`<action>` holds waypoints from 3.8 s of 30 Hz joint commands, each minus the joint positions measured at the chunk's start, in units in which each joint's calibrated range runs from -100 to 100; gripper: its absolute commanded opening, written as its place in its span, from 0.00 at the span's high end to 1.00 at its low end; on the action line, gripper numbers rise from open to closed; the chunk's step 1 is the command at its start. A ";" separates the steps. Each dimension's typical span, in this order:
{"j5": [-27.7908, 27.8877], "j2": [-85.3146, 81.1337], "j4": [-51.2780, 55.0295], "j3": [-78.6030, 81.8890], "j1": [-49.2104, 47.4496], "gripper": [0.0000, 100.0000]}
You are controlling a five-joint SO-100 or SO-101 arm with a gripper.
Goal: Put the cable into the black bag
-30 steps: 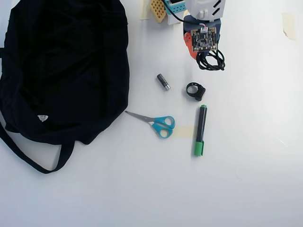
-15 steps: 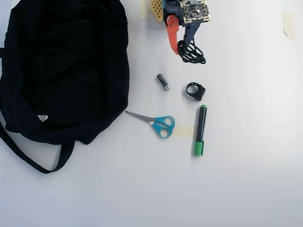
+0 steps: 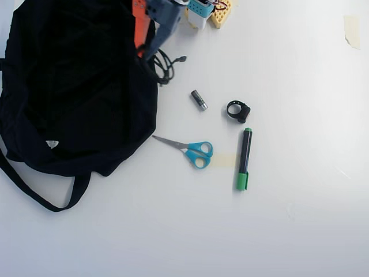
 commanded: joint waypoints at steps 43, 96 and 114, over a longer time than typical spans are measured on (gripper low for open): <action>-8.12 -10.23 21.13 2.80 -34.22 0.98; 1.73 -50.64 20.27 57.06 -41.25 0.98; 1.73 -50.64 20.27 57.06 -41.25 0.98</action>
